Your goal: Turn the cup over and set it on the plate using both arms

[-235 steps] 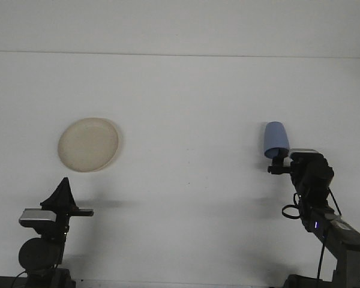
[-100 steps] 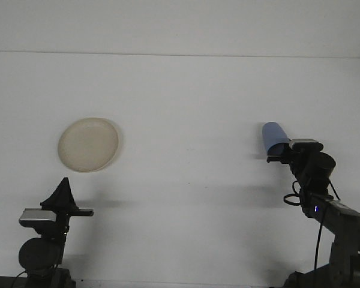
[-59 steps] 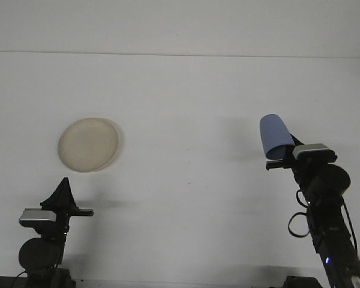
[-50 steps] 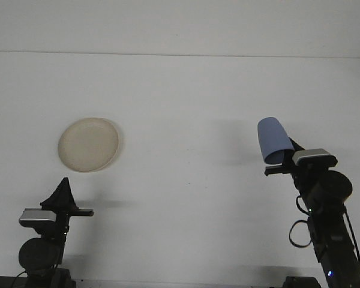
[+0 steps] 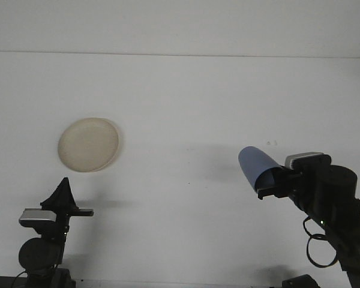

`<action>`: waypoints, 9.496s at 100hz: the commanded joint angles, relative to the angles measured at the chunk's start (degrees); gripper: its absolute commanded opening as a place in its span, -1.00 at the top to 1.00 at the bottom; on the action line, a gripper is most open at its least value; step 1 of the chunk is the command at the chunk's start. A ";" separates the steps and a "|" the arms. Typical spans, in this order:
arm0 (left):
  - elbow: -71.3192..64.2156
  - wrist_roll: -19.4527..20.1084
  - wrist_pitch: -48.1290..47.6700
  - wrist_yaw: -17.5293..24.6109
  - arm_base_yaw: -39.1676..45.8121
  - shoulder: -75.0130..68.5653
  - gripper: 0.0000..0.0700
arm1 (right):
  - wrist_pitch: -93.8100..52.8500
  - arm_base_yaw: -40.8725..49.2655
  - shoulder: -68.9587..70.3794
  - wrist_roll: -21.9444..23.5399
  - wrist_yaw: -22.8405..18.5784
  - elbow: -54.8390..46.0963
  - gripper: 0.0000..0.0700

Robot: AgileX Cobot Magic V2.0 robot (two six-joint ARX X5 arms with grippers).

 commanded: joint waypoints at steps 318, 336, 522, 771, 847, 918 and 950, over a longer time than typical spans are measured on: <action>-1.16 0.09 0.66 0.20 0.00 -0.07 0.97 | -20.52 -4.57 27.76 -9.29 3.04 22.75 -0.32; -1.16 0.09 0.68 0.20 0.00 -0.07 0.97 | -12.15 -7.93 15.04 -9.22 3.04 11.41 -0.32; 1.16 -2.71 0.37 0.20 0.00 -0.07 0.97 | 35.52 -8.13 -21.66 -6.88 4.74 -33.20 -0.32; 78.71 -9.55 -65.99 13.68 -27.32 75.36 -0.55 | 35.52 -8.13 -21.66 -6.88 4.72 -33.16 -0.32; 87.89 -9.16 -63.41 13.68 -42.60 101.63 -0.56 | 35.52 -8.13 -21.66 -6.86 4.72 -33.16 -0.32; 90.27 -8.26 -65.83 12.59 -42.71 107.03 0.97 | 35.50 -8.13 -21.66 -6.86 4.59 -33.16 -0.32; 103.86 -3.78 -80.17 2.38 -38.01 106.90 0.97 | 35.50 -8.13 -21.66 -6.86 4.59 -33.16 -0.32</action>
